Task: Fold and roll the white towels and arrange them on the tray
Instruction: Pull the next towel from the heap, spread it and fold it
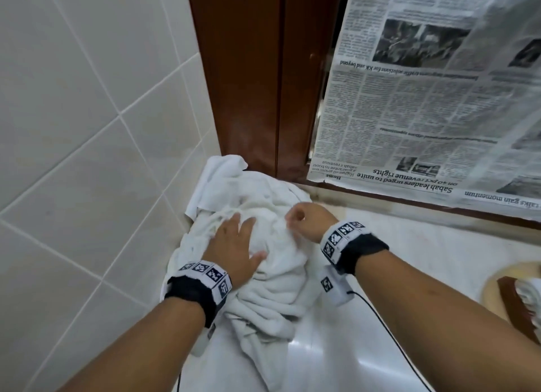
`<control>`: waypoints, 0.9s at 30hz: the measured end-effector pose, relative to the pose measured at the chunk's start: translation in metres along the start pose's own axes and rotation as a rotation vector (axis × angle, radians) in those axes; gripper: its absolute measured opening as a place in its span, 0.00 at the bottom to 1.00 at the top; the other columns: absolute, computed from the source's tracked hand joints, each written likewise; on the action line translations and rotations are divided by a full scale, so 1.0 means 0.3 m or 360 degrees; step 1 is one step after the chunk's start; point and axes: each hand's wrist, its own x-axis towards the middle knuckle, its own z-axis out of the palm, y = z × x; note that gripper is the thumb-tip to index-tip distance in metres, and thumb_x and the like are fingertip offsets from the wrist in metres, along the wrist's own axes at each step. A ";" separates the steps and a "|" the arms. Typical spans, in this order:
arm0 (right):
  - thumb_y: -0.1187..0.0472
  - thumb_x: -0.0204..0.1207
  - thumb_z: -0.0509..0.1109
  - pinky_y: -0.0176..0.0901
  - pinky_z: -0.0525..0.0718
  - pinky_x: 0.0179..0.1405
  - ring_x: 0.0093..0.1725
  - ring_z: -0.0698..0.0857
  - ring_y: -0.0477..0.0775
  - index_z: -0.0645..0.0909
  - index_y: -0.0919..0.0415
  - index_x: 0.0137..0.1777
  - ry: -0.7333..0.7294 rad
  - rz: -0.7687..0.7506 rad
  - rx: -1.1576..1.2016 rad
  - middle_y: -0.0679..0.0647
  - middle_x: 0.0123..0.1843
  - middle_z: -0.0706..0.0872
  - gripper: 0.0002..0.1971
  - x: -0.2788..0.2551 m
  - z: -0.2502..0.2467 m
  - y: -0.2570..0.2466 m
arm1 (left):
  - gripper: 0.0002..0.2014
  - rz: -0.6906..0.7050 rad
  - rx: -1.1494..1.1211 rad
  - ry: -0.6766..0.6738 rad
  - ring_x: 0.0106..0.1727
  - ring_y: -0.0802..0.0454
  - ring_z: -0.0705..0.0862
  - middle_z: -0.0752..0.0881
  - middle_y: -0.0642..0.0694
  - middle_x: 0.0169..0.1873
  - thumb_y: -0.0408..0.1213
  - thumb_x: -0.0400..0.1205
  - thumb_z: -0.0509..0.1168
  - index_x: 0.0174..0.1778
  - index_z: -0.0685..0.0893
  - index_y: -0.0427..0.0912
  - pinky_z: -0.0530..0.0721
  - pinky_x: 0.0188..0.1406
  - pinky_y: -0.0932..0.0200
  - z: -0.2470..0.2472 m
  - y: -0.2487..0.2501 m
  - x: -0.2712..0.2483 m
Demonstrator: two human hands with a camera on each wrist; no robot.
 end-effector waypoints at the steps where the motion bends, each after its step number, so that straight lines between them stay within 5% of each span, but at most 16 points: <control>1: 0.54 0.75 0.74 0.43 0.80 0.61 0.62 0.84 0.56 0.81 0.54 0.63 0.0175 0.0049 -0.0021 0.53 0.61 0.84 0.17 0.027 -0.001 0.003 | 0.42 0.0011 -0.0005 -0.0005 0.86 0.40 0.51 0.48 0.39 0.86 0.62 0.82 0.59 0.86 0.50 0.48 0.58 0.83 0.42 -0.006 0.001 0.008; 5: 0.44 0.67 0.76 0.51 0.81 0.66 0.71 0.79 0.62 0.63 0.49 0.83 0.0336 0.0411 0.0073 0.59 0.78 0.71 0.44 0.115 0.009 0.032 | 0.41 0.0041 -0.0047 0.0000 0.86 0.42 0.51 0.49 0.40 0.86 0.63 0.82 0.59 0.86 0.52 0.47 0.58 0.82 0.42 -0.016 -0.009 0.008; 9: 0.46 0.78 0.73 0.46 0.81 0.58 0.62 0.85 0.60 0.75 0.58 0.76 0.0147 0.0425 -0.0020 0.58 0.69 0.84 0.29 0.165 -0.033 0.031 | 0.41 0.0030 -0.0052 -0.0022 0.85 0.43 0.52 0.49 0.42 0.86 0.63 0.82 0.58 0.85 0.51 0.48 0.59 0.82 0.43 -0.030 0.000 0.001; 14: 0.59 0.78 0.68 0.48 0.84 0.45 0.48 0.87 0.59 0.81 0.51 0.50 0.0477 -0.0110 -0.0108 0.52 0.46 0.88 0.03 0.153 -0.119 -0.128 | 0.39 -0.0058 -0.0069 -0.0050 0.73 0.42 0.70 0.66 0.45 0.76 0.65 0.77 0.63 0.78 0.59 0.50 0.77 0.67 0.43 -0.114 0.039 0.021; 17: 0.63 0.78 0.67 0.49 0.84 0.43 0.44 0.85 0.52 0.82 0.46 0.48 0.0430 -0.0467 -0.0113 0.48 0.44 0.87 0.09 0.104 -0.188 -0.252 | 0.40 -0.0120 -0.0011 0.0010 0.66 0.43 0.74 0.71 0.45 0.68 0.71 0.73 0.62 0.74 0.65 0.48 0.79 0.61 0.46 -0.192 0.081 0.036; 22: 0.68 0.78 0.68 0.43 0.79 0.48 0.51 0.84 0.50 0.84 0.49 0.56 0.0803 -0.0812 -0.0010 0.48 0.51 0.88 0.14 0.034 -0.368 -0.449 | 0.50 -0.0112 -0.0313 0.0353 0.69 0.45 0.70 0.63 0.47 0.71 0.71 0.64 0.72 0.75 0.61 0.48 0.78 0.65 0.47 -0.324 0.124 0.040; 24: 0.68 0.76 0.68 0.41 0.80 0.50 0.52 0.84 0.48 0.85 0.50 0.56 0.0944 -0.0974 0.0096 0.47 0.51 0.88 0.14 -0.014 -0.436 -0.544 | 0.49 -0.0084 -0.0520 0.0772 0.70 0.44 0.69 0.62 0.45 0.71 0.63 0.66 0.77 0.76 0.61 0.44 0.77 0.67 0.48 -0.368 0.125 0.032; 27: 0.68 0.76 0.68 0.27 0.76 0.48 0.52 0.83 0.45 0.84 0.50 0.57 0.0831 -0.1198 0.0095 0.45 0.50 0.85 0.15 -0.109 -0.435 -0.637 | 0.50 -0.0059 -0.0774 0.1223 0.76 0.42 0.64 0.60 0.40 0.76 0.53 0.68 0.79 0.78 0.57 0.39 0.68 0.76 0.49 -0.434 0.090 0.047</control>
